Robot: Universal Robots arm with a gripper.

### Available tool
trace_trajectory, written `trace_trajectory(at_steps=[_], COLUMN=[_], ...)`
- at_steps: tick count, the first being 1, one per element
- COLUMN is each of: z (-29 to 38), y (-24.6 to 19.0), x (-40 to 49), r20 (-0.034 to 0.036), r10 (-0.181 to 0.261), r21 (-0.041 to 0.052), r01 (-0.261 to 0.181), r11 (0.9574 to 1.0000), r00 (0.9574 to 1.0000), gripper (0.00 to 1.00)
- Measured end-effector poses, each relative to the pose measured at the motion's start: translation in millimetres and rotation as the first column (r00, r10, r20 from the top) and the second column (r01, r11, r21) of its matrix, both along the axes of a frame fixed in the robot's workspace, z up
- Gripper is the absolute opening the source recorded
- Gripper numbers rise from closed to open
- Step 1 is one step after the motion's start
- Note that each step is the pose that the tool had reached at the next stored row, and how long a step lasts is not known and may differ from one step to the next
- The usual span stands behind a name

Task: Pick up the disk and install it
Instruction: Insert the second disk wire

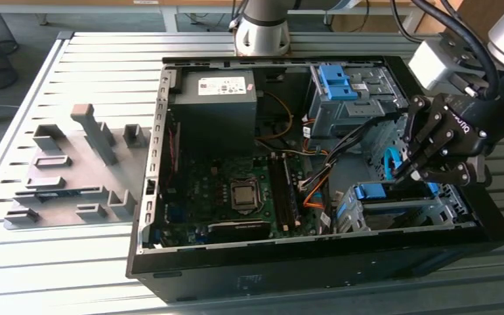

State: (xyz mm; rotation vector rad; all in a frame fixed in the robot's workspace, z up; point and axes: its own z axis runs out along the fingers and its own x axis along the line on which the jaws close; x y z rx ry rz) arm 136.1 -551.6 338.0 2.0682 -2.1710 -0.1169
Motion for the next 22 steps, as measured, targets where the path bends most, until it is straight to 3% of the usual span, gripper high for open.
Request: trace_trajectory(at_steps=[13,22], z=[-2.5,-5.9], y=[0.0,0.0], x=[2.3,2.6], r20=[-0.0005,-0.0005], r10=[-0.003,-0.004], r21=[0.0008,0.0082], r01=[0.003,0.004], r11=[1.0,1.0], r00=[1.0,1.0], gripper=[0.16,0.16])
